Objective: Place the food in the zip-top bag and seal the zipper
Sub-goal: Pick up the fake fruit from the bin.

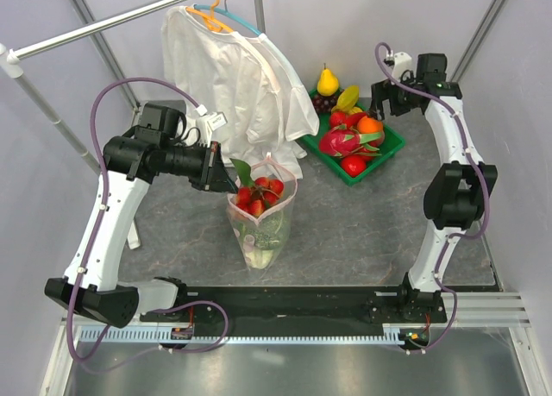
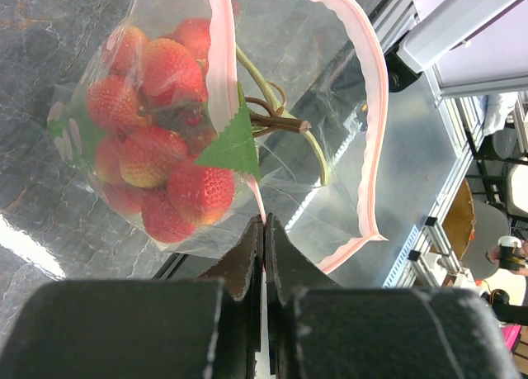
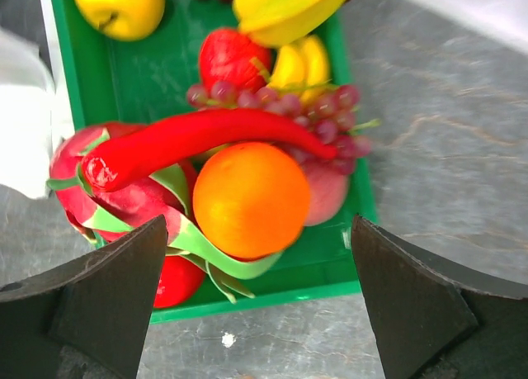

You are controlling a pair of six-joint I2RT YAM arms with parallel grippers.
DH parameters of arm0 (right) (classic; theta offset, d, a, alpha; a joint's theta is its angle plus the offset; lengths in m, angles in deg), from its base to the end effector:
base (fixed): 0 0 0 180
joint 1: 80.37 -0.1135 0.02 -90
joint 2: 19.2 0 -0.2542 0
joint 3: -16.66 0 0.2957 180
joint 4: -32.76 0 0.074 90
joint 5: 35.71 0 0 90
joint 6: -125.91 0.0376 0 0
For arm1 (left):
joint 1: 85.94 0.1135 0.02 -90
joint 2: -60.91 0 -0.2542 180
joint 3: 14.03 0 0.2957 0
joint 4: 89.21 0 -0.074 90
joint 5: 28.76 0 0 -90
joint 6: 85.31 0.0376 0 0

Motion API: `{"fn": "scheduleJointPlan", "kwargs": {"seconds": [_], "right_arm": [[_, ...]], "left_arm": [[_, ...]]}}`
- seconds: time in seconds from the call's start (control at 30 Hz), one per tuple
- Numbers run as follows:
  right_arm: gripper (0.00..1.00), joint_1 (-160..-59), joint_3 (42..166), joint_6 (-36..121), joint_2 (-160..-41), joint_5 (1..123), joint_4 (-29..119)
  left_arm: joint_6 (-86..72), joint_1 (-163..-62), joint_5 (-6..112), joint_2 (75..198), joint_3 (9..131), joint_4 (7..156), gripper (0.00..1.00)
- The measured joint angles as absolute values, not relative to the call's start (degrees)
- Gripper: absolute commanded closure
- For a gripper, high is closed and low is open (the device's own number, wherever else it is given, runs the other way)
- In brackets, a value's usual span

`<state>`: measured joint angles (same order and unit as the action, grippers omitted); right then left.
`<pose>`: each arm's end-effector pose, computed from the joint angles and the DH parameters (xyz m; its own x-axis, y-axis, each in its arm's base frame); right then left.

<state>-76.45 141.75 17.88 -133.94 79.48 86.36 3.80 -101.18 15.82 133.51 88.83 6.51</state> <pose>0.4959 -0.0179 0.3235 -0.5734 -0.2414 -0.7829 -0.4469 0.8931 0.0519 0.2422 -0.0938 0.4238 -0.7898 0.2039 -0.5785 0.5761 0.5705 -0.5854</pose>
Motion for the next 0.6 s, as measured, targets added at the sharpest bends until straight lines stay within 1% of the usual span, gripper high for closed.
{"fn": "scheduleJointPlan", "kwargs": {"seconds": [0.27,0.6], "right_arm": [[0.02,-77.9,141.7,15.5,-138.7,79.2,89.2],[0.03,-79.6,141.8,15.1,-140.2,78.2,88.0]], "left_arm": [[3.2,-101.2,15.7,133.9,88.7,7.0,0.98],[3.1,-101.2,15.7,134.1,88.5,7.2,0.98]]}}
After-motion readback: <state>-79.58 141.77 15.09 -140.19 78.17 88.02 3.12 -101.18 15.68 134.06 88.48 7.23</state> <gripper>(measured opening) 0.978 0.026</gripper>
